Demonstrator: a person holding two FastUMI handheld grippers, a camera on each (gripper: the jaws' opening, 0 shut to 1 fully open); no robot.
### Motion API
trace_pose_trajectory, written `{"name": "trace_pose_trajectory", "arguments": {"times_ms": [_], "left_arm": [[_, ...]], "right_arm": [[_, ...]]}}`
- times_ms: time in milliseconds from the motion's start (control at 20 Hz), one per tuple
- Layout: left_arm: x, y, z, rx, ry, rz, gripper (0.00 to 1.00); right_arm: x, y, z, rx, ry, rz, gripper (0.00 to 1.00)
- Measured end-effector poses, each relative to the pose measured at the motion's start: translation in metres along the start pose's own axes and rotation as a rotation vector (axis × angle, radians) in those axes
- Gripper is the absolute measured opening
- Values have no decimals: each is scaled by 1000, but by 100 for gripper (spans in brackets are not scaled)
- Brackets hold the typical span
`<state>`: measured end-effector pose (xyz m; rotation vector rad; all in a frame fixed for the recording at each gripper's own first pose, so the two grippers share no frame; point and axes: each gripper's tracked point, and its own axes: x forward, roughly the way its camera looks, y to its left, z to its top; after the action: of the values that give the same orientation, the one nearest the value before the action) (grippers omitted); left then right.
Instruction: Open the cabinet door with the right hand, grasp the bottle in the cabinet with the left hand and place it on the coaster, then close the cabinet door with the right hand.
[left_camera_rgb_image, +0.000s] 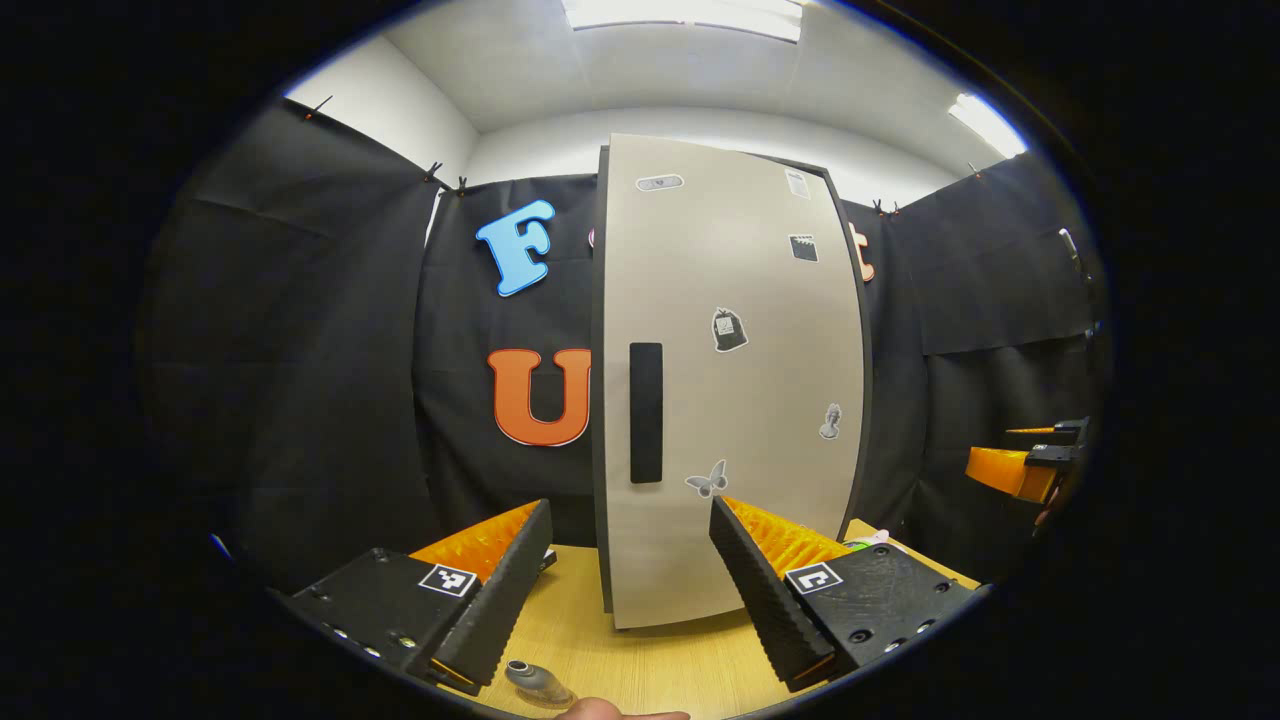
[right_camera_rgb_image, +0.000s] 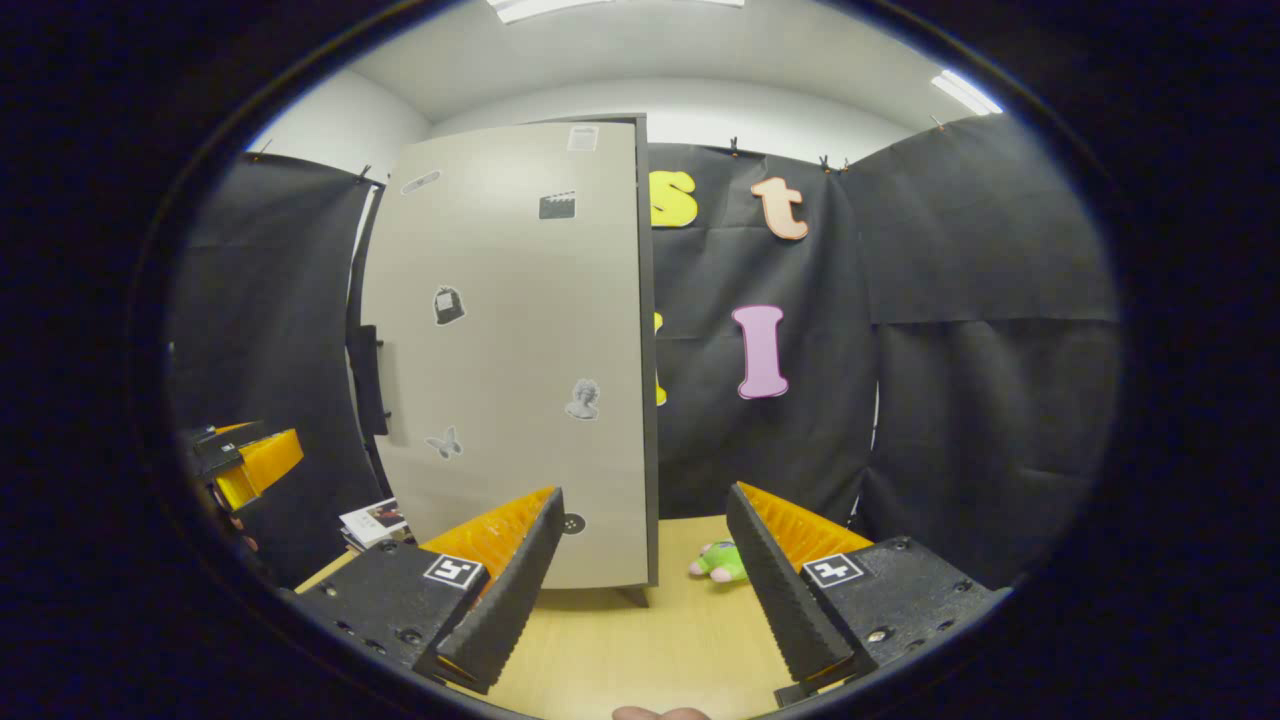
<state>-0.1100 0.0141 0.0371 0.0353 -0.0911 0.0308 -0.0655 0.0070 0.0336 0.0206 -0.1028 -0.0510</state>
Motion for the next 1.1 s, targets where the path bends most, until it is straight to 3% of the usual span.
{"name": "trace_pose_trajectory", "arguments": {"times_ms": [300, 350, 450, 500, 550, 650, 700, 750, 800, 850, 1000, 1100], "left_arm": [[1, -5, -4, -3, 11, -19, 96], [2, 0, -4, -4, 5, 2, 100], [1, 3, 3, -18, -3, 11, 66], [2, 3, 2, -27, -2, 12, 64], [2, 4, 1, -35, -1, 13, 64], [6, 3, -2, -41, 8, 9, 70], [6, 4, -3, -43, 17, 7, 87], [8, 3, -6, -48, 24, -1, 88], [7, 1, -4, -52, 26, -6, 88], [7, -1, -5, -55, 27, -15, 86], [8, -3, -3, -45, 19, -21, 75], [8, -3, -4, -43, 17, -19, 74]], "right_arm": [[2, 2, 0, 7, 3, 6, 100], [2, 4, 0, 6, 6, 11, 99], [-1, -1, 1, -18, 0, -12, 90], [-1, -1, 3, -29, -7, -15, 74], [-1, 2, 4, -35, -12, -10, 68], [0, 4, -1, -40, -4, -2, 68], [1, 3, -2, -41, 4, -6, 77], [2, 3, -4, -38, 13, -6, 84], [1, 6, -4, -25, 16, 5, 90], [0, 9, -4, -13, 20, 12, 90], [-1, 4, 1, -21, 8, -1, 75], [0, 2, 0, -25, 9, -12, 74]]}}
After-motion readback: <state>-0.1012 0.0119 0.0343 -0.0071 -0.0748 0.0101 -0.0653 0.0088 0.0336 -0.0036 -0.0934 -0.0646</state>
